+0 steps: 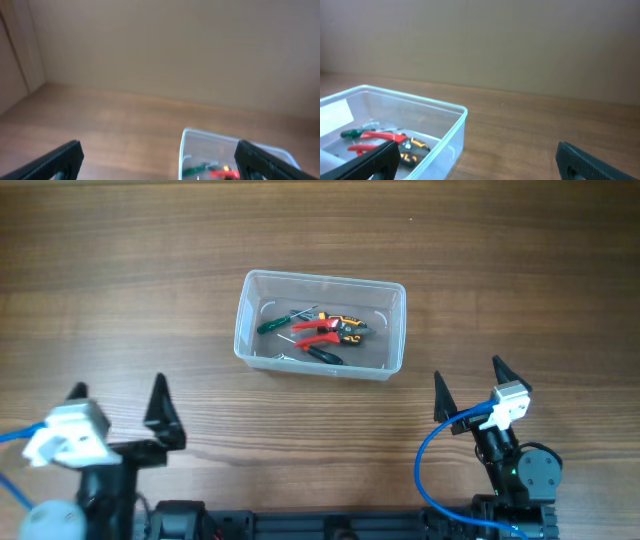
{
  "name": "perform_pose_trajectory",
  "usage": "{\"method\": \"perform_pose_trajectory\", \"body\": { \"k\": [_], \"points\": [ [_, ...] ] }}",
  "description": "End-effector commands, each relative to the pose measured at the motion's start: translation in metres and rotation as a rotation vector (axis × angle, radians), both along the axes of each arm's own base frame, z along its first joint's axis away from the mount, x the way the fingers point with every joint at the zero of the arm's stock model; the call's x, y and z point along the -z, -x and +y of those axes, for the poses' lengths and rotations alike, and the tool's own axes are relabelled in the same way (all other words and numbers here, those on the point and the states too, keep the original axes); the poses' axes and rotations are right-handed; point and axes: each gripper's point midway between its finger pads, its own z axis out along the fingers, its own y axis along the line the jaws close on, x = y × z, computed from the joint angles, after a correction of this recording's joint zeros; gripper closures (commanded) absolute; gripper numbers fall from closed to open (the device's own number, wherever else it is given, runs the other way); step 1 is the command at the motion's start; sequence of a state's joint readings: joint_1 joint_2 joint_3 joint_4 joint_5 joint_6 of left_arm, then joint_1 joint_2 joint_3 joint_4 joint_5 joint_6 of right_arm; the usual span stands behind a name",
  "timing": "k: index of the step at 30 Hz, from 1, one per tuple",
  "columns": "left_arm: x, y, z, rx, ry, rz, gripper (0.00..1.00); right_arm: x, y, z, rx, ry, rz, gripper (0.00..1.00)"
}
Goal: Pack container
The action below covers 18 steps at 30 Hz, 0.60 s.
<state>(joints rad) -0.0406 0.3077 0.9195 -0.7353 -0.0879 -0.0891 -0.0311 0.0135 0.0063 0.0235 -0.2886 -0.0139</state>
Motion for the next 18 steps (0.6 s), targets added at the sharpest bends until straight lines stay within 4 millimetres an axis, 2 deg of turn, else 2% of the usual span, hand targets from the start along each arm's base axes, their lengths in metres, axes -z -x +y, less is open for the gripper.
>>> {"method": "perform_pose_trajectory", "body": {
  "k": [1, 3, 6, 18],
  "points": [
    [0.066, -0.019, -0.004, 0.017, 0.061, 0.038, 0.0, -0.003, 0.002, 0.004, -0.022, 0.013, -0.018, 0.0],
    [0.092, -0.029, -0.007, 0.036, 0.067, 0.045, 0.0, -0.003, 0.002, 0.004, -0.022, 0.013, -0.018, 0.0],
    [0.116, -0.037, -0.01, 0.051, 0.072, 0.035, 0.0, -0.003, 0.002, 0.004, -0.022, 0.012, -0.018, 0.0],
    [0.155, -0.037, -0.014, 0.071, 0.075, 0.058, 0.0, -0.003, 0.002, 0.004, -0.022, 0.012, -0.018, 0.0]
  ]
}}
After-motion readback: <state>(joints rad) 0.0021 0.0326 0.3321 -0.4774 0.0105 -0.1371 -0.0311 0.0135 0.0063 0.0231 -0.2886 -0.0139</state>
